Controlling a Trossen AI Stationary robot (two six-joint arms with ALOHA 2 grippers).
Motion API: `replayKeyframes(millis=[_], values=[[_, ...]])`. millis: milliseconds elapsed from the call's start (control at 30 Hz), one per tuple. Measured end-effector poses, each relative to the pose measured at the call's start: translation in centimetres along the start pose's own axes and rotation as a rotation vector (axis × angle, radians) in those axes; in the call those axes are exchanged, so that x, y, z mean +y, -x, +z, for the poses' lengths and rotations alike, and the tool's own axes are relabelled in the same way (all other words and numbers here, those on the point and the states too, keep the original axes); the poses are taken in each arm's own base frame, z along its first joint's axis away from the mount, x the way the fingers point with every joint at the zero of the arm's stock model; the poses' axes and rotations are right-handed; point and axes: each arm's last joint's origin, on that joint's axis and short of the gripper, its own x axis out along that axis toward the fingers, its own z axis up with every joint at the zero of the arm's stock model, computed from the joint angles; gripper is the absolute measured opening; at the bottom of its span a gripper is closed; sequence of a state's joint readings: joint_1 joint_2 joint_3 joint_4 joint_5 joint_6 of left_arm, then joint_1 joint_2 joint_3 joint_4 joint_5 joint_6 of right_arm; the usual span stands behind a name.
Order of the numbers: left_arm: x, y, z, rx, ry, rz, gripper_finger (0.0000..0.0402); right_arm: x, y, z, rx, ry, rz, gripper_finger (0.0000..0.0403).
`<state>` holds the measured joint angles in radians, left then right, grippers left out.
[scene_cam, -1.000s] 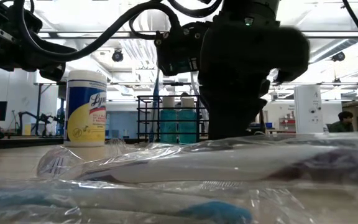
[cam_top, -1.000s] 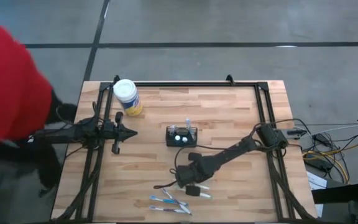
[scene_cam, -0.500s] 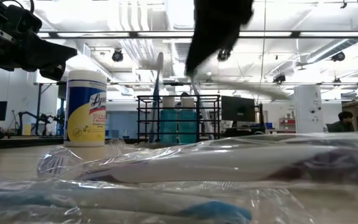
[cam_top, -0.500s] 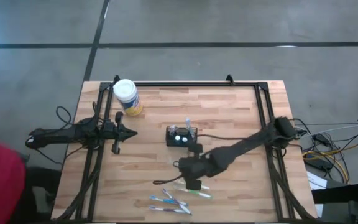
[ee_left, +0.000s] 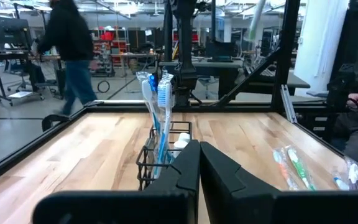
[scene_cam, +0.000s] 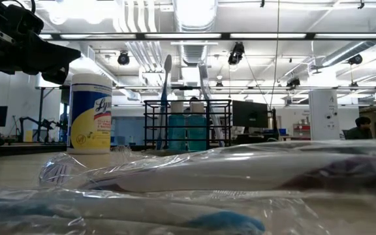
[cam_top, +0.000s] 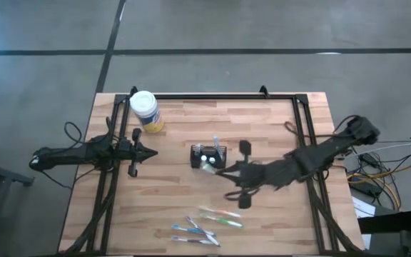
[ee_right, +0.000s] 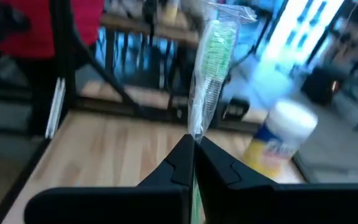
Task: Pick & Place toothbrushing station
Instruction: Put the top green toothbrush into the wire organizer
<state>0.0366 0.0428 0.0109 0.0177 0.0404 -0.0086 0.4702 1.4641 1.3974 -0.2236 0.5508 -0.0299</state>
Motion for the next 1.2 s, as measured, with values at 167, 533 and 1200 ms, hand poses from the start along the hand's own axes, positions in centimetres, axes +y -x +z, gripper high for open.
replayKeyframes(millis=[167,533,1200], values=[[0.0,0.0,0.0,0.0,-0.001,0.001,0.0014,-2.0,1.4,-2.6,-0.149,-0.041,-0.037,0.0008],[0.0,0.0,0.0,-0.001,-0.011,0.005,0.0014,-4.7,0.8,-12.7,-0.364,-0.144,-0.158,0.0008],[0.1,0.0,0.0,-0.001,-0.027,0.016,0.0014,-5.5,-5.5,-19.3,-0.295,-0.158,-0.329,0.0008]])
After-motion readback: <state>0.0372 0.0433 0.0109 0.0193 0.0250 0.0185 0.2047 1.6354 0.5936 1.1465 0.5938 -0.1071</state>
